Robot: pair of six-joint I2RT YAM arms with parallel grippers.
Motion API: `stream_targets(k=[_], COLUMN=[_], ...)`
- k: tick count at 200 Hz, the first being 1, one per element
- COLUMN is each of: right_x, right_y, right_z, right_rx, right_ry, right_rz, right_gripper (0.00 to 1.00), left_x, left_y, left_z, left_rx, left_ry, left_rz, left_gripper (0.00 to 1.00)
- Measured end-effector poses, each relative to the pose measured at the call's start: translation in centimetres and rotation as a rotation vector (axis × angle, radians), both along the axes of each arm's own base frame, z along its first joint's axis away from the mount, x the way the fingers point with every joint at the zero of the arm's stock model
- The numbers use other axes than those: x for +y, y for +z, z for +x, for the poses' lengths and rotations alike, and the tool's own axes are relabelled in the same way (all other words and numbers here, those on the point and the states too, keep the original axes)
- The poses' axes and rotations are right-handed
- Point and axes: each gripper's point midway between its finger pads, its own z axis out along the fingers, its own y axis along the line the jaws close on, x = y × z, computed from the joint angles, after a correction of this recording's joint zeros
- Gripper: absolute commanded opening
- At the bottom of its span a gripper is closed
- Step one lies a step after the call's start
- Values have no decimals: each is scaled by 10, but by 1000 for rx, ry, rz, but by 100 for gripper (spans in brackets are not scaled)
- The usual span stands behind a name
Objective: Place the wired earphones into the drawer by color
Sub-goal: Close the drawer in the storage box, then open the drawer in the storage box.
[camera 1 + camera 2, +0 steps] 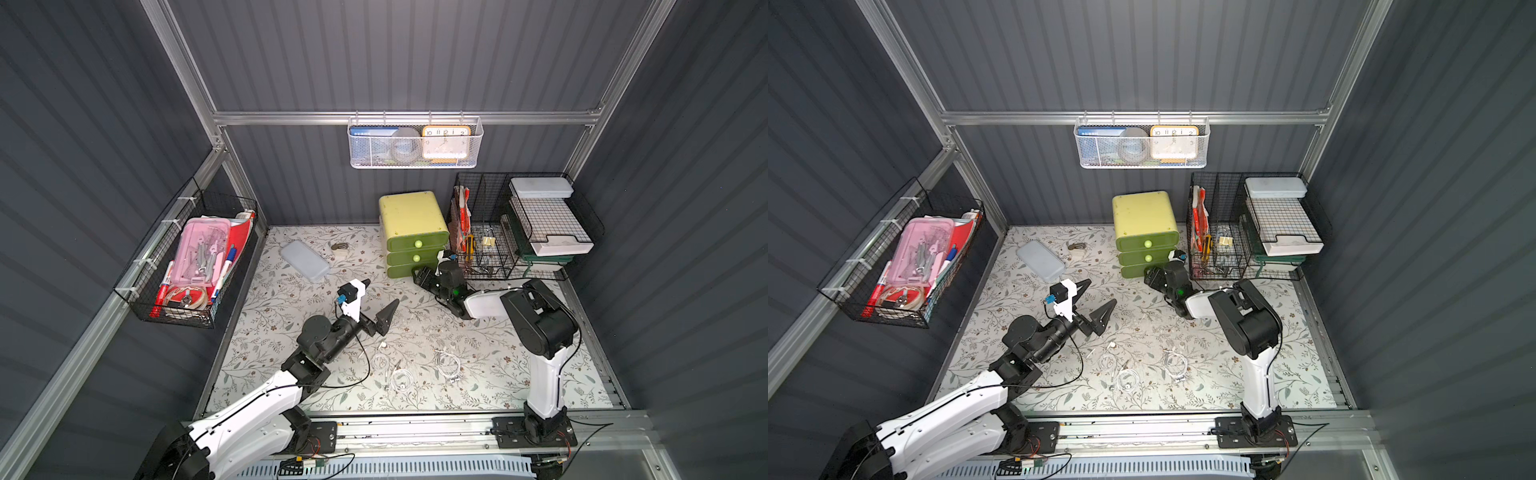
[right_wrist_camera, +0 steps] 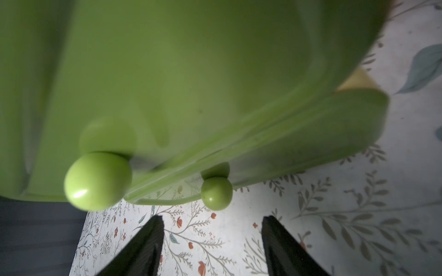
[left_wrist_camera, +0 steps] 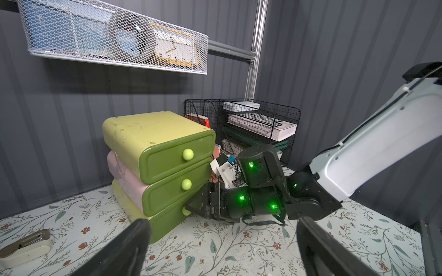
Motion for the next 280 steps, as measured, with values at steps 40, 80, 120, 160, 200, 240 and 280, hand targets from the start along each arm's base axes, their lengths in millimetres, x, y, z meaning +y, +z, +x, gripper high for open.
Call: stream_targets(k=[40, 80, 120, 160, 200, 240, 280], right_x=[4, 10, 9, 10, 10, 8, 9], right_y=[-9, -10, -17, -13, -12, -14, -14], right_z=[3, 9, 14, 20, 23, 24, 24], right_rx=[6, -14, -15, -32, -50, -57, -65], right_ry=[-12, -18, -35, -50, -51, -55, -53], right_rz=[-5, 0, -11, -14, -23, -37, -42], right_gripper=[60, 56, 50, 46, 40, 32, 29], left_x=[2, 3, 3, 5, 5, 5, 6], left_y=[-1, -1, -1, -1, -1, -1, -2], left_z=[2, 2, 3, 4, 5, 5, 5], left_rx=[2, 4, 4, 5, 5, 6, 7], left_ry=[13, 20, 27, 38, 41, 42, 45], left_rz=[0, 0, 0, -1, -2, -2, -1], left_gripper=[99, 99, 99, 99, 99, 99, 99])
